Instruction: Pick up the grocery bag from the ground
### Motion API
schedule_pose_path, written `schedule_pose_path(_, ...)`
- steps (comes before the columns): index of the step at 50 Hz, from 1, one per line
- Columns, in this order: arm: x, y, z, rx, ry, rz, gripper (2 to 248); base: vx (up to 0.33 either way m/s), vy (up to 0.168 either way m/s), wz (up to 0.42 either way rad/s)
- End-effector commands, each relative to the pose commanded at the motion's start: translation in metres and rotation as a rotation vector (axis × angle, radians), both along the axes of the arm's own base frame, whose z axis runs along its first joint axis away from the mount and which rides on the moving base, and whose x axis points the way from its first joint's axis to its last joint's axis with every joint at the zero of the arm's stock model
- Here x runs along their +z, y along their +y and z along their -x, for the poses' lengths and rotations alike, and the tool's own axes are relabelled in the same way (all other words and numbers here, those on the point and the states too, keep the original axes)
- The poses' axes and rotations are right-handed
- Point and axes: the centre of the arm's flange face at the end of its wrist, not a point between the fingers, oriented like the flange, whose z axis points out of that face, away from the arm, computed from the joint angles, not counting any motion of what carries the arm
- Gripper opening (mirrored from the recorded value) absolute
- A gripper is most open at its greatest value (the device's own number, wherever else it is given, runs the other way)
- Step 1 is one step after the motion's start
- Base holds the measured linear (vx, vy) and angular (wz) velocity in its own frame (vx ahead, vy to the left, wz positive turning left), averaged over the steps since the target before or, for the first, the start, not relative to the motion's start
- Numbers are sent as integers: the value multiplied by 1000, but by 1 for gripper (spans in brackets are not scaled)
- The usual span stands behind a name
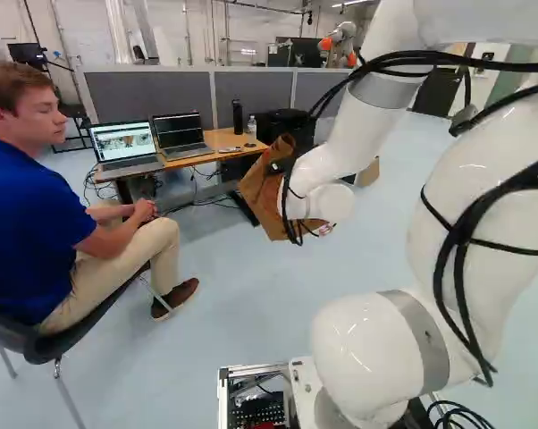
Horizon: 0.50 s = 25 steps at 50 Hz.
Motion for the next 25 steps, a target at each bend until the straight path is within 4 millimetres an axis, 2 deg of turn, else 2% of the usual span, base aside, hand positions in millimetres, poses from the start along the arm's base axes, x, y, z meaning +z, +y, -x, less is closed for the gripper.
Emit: schedule_pose_path(25,6,-4,45,-78,-85,-144,22,0,0,0)
